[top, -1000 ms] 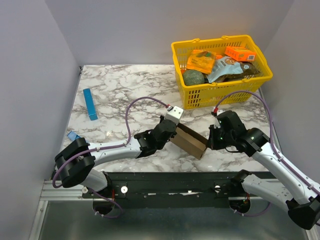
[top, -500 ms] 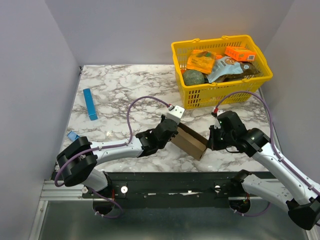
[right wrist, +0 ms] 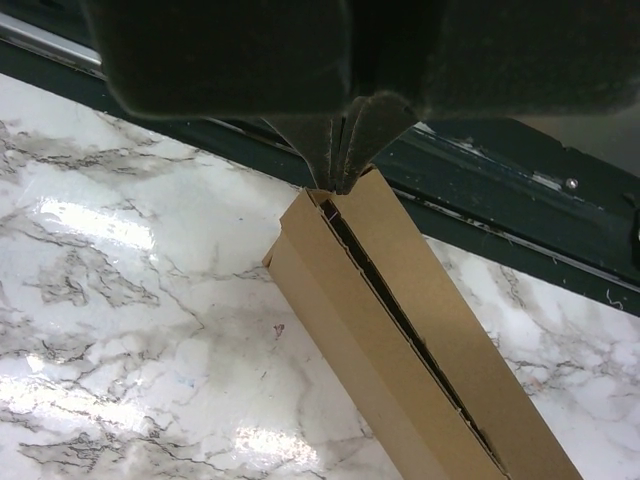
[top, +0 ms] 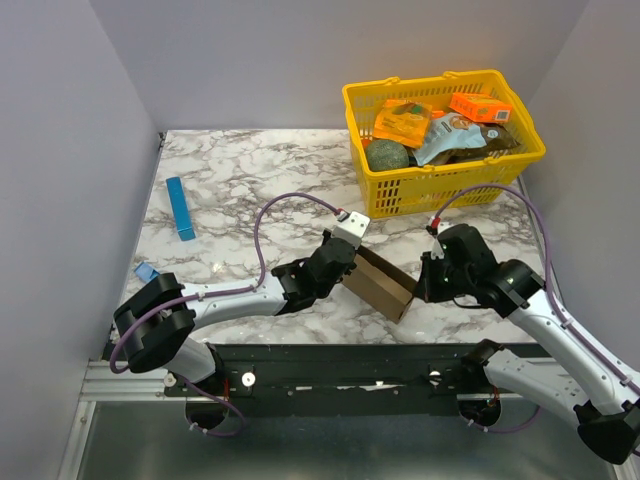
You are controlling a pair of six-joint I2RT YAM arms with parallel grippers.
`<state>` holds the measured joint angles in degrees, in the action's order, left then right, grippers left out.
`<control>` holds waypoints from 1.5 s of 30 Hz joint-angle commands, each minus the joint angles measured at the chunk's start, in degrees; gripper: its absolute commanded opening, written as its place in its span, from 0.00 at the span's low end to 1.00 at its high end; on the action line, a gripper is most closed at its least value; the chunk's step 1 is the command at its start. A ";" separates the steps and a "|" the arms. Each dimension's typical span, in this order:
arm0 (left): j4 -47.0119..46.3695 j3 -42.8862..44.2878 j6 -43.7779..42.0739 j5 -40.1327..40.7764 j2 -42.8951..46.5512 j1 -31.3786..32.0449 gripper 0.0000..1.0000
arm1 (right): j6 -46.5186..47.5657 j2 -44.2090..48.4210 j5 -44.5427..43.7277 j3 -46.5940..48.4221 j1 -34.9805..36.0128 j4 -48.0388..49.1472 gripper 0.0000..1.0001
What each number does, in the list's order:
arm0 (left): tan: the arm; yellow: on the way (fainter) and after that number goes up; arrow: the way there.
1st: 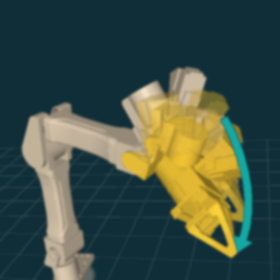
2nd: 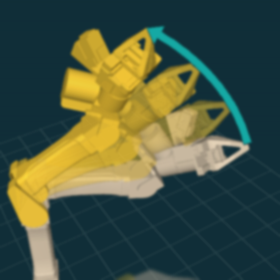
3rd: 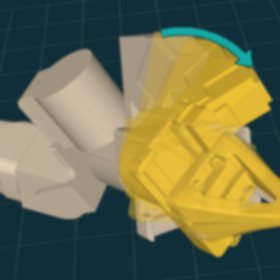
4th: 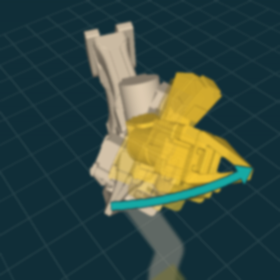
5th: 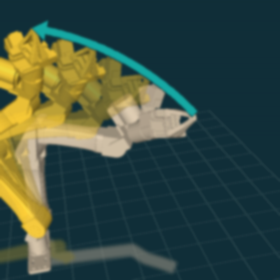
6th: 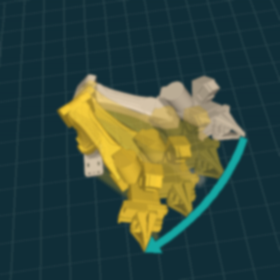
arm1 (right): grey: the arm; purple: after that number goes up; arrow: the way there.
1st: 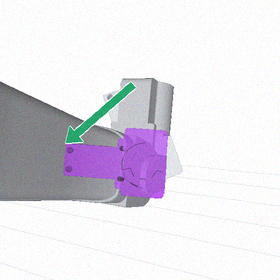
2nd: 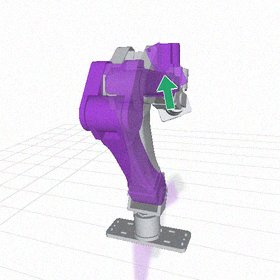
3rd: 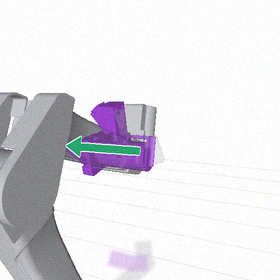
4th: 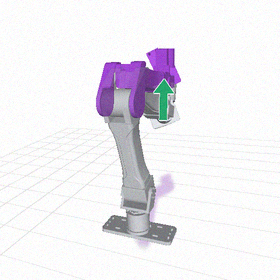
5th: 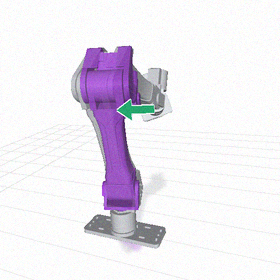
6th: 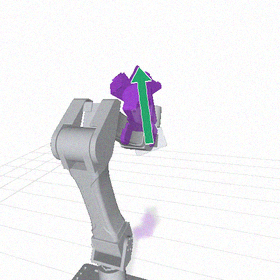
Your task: Fold the paper box
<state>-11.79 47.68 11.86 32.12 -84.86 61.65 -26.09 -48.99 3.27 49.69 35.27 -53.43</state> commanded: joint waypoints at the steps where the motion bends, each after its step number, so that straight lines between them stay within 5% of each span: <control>1: 17.68 -5.32 1.33 -9.36 -4.88 2.42 0.00 | -0.90 0.92 1.73 -0.82 0.42 2.62 0.01; 34: 20.05 -2.59 4.58 -9.01 -9.09 2.42 0.00 | 1.13 -0.05 10.36 -3.81 0.68 4.21 0.00; 45: 14.79 -5.58 4.68 -0.84 -5.76 2.51 0.00 | 0.25 -1.54 10.70 -4.86 0.86 9.73 0.01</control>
<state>1.72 44.38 16.36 28.36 -92.60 63.59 -24.97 -49.60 12.23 46.09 35.68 -48.62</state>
